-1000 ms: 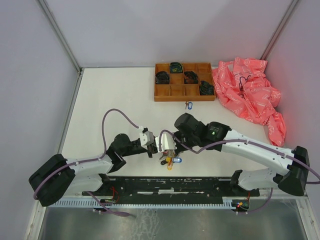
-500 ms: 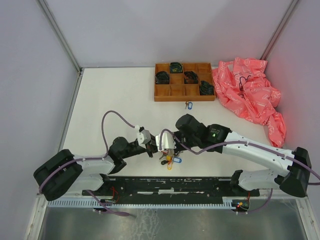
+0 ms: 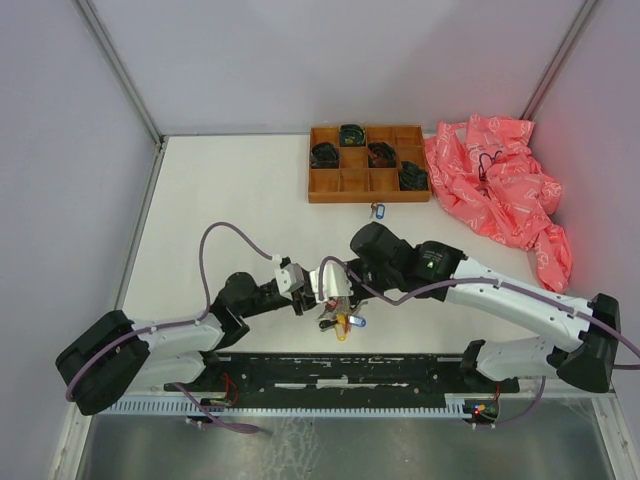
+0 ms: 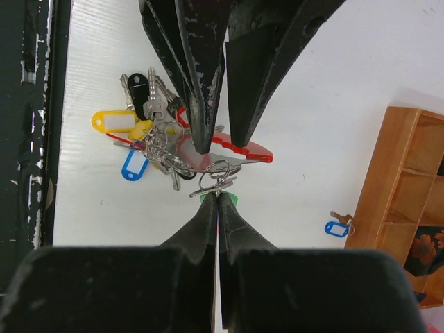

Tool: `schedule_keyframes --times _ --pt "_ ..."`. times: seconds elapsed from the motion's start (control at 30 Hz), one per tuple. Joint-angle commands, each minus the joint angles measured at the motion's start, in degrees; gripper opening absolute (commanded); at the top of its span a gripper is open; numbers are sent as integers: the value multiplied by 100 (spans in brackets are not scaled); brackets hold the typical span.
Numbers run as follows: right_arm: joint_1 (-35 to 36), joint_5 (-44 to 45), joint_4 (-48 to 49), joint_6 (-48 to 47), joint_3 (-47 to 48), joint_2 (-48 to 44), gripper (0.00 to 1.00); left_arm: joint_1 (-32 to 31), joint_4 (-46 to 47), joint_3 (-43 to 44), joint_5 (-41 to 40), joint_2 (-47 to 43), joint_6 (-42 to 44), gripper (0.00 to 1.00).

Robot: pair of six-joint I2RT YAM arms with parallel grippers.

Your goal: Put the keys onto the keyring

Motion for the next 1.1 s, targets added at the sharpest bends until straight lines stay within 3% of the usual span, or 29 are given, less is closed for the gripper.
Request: schedule_keyframes --times 0.0,0.5,0.6,0.83,1.07 --pt "27 -164 -121 -172 381 72 1 7 -315 339 380 -36 678 34" --pt "40 -257 -260 -218 459 155 1 0 -815 897 1197 377 1397 33" --pt "40 -263 -270 -223 468 159 1 3 -960 969 1335 451 1480 27" --pt "39 -186 -378 -186 465 128 1 1 -1068 1039 1389 484 1540 4" --pt "43 -172 -458 -98 386 90 1 0 -965 984 1382 394 1440 3"
